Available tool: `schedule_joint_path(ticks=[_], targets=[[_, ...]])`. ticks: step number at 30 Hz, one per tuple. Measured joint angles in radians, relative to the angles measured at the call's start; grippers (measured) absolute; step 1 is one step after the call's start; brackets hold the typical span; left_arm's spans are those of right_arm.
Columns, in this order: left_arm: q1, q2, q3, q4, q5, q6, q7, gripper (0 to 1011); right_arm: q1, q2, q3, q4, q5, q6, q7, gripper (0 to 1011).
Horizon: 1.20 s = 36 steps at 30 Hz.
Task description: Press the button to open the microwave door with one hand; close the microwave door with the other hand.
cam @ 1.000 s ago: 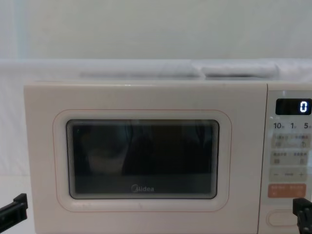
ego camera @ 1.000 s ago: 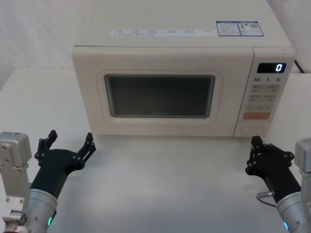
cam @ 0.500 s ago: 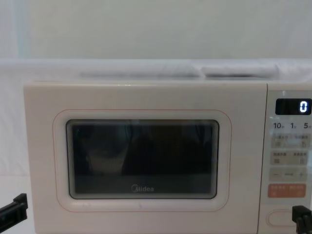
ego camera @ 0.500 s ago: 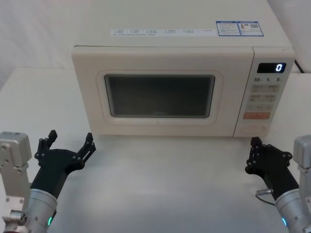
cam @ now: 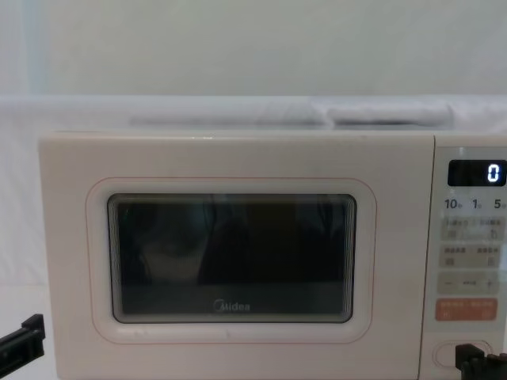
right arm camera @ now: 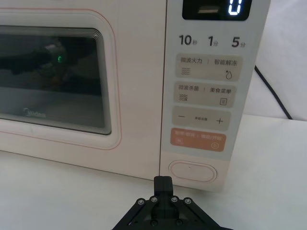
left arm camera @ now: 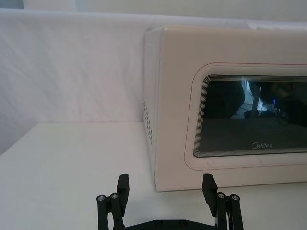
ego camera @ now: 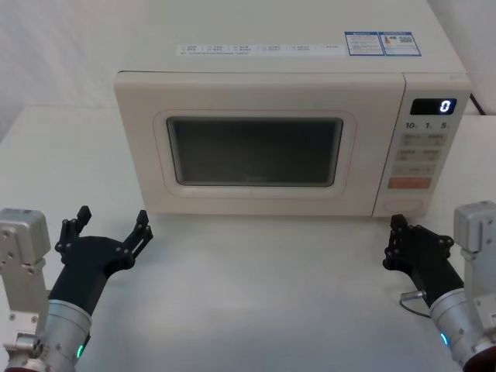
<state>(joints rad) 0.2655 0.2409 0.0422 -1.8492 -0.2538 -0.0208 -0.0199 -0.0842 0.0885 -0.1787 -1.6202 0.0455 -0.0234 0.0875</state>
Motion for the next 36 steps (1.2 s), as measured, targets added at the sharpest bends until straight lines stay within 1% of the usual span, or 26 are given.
schedule_joint_path(ticks=[10,20,27,36], targets=[[0.000,0.000,0.000,0.000,0.000,0.000,0.000,1001,0.049,-0.015,0.019,0.062,-0.003,0.006,0.005,0],[0.000,0.000,0.000,0.000,0.000,0.000,0.000,1001,0.080,-0.028,0.028,0.108,-0.005,0.004,0.005,0],[0.000,0.000,0.000,0.000,0.000,0.000,0.000,1001,0.104,-0.039,0.044,0.142,0.012,0.009,0.008,0],[0.000,0.000,0.000,0.000,0.000,0.000,0.000,1001,0.127,-0.040,0.051,0.170,0.024,0.013,0.013,0]])
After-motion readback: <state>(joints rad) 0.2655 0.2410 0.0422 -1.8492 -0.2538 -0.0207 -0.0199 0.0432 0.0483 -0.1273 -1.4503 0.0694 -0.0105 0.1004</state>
